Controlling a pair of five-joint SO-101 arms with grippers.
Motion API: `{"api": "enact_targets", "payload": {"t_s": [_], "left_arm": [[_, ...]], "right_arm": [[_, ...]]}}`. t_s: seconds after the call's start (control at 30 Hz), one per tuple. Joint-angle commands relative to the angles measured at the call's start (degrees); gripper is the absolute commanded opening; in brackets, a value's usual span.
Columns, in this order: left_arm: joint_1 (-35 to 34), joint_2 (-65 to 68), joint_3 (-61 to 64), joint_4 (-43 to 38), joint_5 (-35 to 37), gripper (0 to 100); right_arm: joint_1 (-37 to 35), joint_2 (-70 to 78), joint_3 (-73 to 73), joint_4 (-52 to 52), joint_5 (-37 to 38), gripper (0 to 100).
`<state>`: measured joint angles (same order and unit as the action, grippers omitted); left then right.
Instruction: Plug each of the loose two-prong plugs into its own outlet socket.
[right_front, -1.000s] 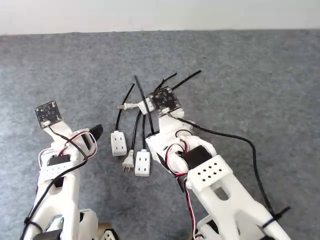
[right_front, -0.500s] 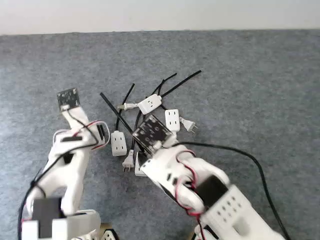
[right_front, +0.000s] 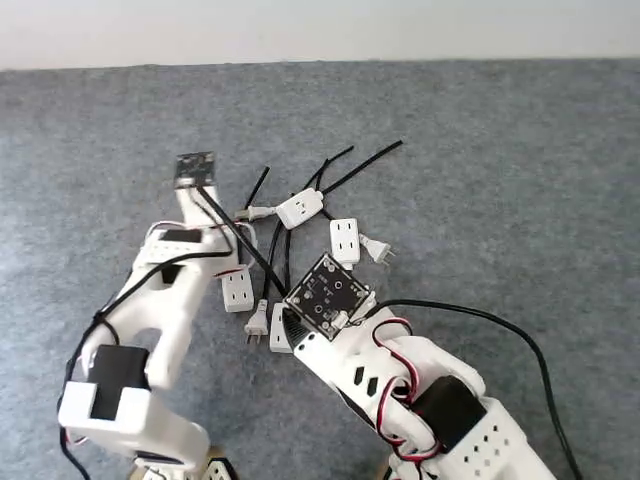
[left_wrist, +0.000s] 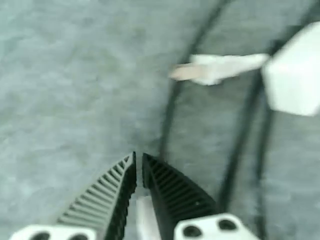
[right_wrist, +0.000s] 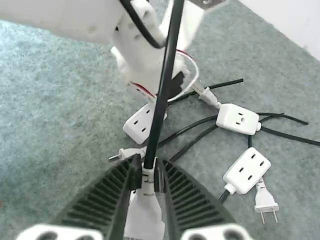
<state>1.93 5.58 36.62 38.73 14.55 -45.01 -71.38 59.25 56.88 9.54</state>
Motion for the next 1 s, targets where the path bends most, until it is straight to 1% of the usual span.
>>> {"api": "enact_targets", "payload": {"t_s": [0.0,0.1,0.23,0.3,0.37,0.5,0.6,0.7,0.97], "left_arm": [[2.4,-0.4,-4.0,0.4,-0.4,2],[2.6,-0.4,-6.4,2.1,-0.5,2],[2.6,-0.4,-12.2,9.7,-1.1,3],[2.8,-0.4,-15.3,13.8,-3.5,3],[4.2,-0.4,-18.2,17.6,-5.3,3],[7.6,-0.4,-23.1,23.3,-5.7,2],[10.0,-0.4,-24.7,25.1,-5.8,2],[11.7,-1.5,-24.8,25.1,-5.9,2],[14.3,-11.7,-22.0,26.5,-5.9,2]], "right_arm": [[-0.4,-0.9,0.6,-0.3,2.2,0.9],[-0.4,-0.9,1.1,-0.3,2.9,0.9],[-0.4,-0.9,1.2,-0.3,3.1,0.9],[-0.4,-0.8,1.2,-0.3,3.1,0.9],[-0.4,-0.8,1.2,-0.3,3.2,0.9],[-0.3,-0.8,1.2,-0.3,3.2,0.9],[-0.3,-0.8,1.3,-0.3,4.2,0.9],[0.0,-0.8,1.3,-0.1,4.7,0.9],[0.0,-1.3,1.3,0.2,4.7,0.9]]}}
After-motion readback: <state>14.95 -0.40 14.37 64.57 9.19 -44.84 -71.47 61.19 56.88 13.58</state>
